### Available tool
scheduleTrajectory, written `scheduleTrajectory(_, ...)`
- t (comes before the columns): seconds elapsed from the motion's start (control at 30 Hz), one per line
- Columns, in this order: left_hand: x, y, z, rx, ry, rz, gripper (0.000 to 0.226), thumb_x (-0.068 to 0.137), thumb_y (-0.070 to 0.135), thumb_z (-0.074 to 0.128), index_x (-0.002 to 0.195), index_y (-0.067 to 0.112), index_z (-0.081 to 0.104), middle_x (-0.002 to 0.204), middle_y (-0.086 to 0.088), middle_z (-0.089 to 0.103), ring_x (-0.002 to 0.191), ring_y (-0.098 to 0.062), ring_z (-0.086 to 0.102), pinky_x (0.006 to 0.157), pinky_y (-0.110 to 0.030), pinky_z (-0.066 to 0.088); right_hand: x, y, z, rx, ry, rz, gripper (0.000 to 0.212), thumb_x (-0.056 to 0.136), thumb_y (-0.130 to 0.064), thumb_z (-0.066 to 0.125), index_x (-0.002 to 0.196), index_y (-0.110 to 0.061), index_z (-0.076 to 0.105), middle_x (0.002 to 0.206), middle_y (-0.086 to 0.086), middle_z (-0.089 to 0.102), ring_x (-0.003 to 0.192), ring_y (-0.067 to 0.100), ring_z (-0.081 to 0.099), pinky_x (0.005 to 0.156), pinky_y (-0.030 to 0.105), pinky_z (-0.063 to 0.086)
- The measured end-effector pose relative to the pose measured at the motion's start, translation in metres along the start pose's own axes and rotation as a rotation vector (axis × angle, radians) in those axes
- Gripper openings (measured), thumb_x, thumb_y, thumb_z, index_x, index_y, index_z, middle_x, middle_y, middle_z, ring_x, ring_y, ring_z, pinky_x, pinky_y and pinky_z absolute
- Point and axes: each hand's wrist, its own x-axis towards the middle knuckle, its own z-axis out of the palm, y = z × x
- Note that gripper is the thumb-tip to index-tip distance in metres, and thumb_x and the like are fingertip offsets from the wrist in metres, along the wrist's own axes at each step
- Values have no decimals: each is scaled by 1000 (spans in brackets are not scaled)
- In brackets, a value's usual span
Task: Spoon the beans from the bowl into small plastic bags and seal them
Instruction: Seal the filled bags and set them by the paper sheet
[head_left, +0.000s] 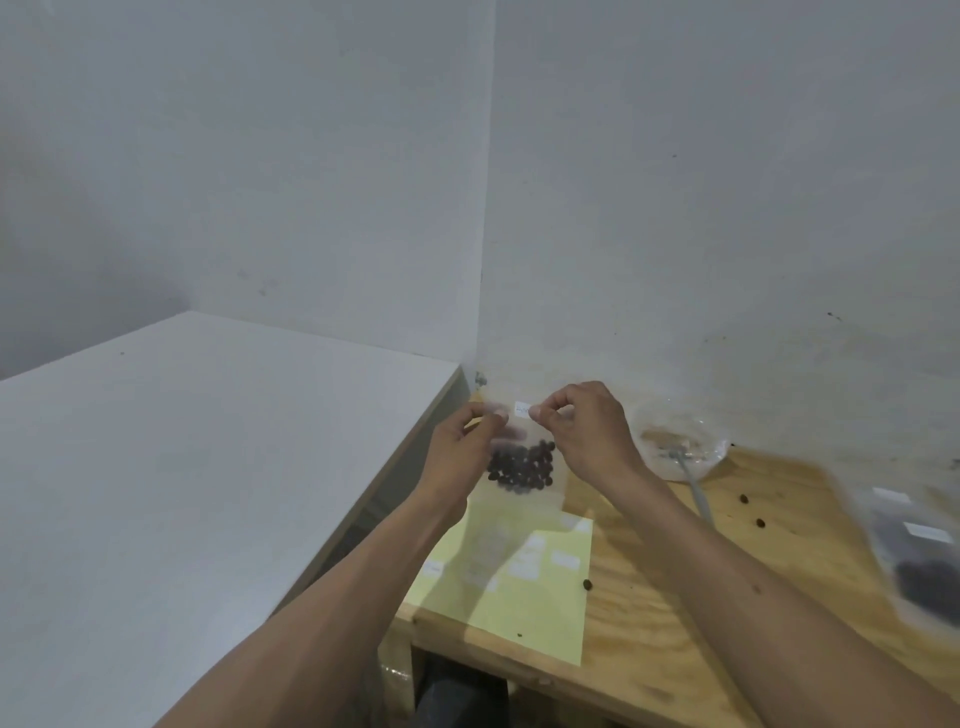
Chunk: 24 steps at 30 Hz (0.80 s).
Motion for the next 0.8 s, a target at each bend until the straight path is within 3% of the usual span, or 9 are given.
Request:
scheduleTrajectory(0.13,0,1,9,-4,-14,-11,26,92,37,70,103,14,67,92,-2,79,97,-24,74,81,-36,45,-2,5,-4,-11,29,-8,16,94,-37,68,80,-31,63,116,-1,53,96,11,58,85,23,40)
scheduleTrajectory(0.23,0,0,15,12,-7,-24,31,87,40,76,102,13,69,90,-1,79,93,-23,75,82,-36,46,-2,10,-4,-6,25,-6,15,94,-38,68,83,-27,68,119,0,55,97,11,60,84,23,39)
scheduleTrajectory(0.4,5,-2,25,25,30,-11,18,87,34,78,96,18,77,91,-4,78,92,-24,74,79,-30,53,-3,16,-5,-9,22,-14,22,90,-47,69,85,-26,69,117,0,58,97,10,59,82,24,42)
scheduleTrajectory(0.47,6,-3,27,8,34,-21,16,91,27,75,98,13,77,90,-6,78,88,-23,75,73,-24,54,-6,15,-5,40,60,24,24,88,-46,73,97,-25,65,119,-2,55,97,12,60,80,25,43)
scheduleTrajectory(0.6,5,-3,29,-58,3,-31,15,92,17,74,99,4,75,91,-9,79,83,-24,76,70,-26,59,-10,19,-8,363,97,266,72,77,-44,85,130,-23,42,116,-2,58,101,18,63,80,29,50)
scheduleTrajectory(0.63,5,-3,30,-81,-9,-35,14,91,15,74,98,3,75,92,-11,78,84,-25,76,71,-29,61,-10,23,-8,452,69,318,72,74,-42,87,128,-22,45,113,-1,62,98,18,66,83,32,53)
scheduleTrajectory(0.7,5,-4,32,-89,-21,-42,13,90,14,75,98,3,76,92,-12,78,87,-25,76,77,-35,62,-7,33,-8,544,30,336,46,73,-36,90,102,-18,60,98,-1,70,87,17,70,83,35,56)
scheduleTrajectory(0.73,5,-6,33,-81,-22,-48,13,90,14,76,97,3,76,91,-10,78,87,-24,75,81,-37,61,-7,35,-9,546,29,322,36,73,-33,89,85,-16,60,88,0,68,80,18,68,78,34,54)
scheduleTrajectory(0.8,5,-8,37,-84,-17,-61,12,90,15,75,96,5,76,87,-6,78,84,-20,74,81,-36,59,-6,41,-11,556,29,298,33,77,-28,86,72,-15,56,76,4,61,72,18,62,72,33,46)
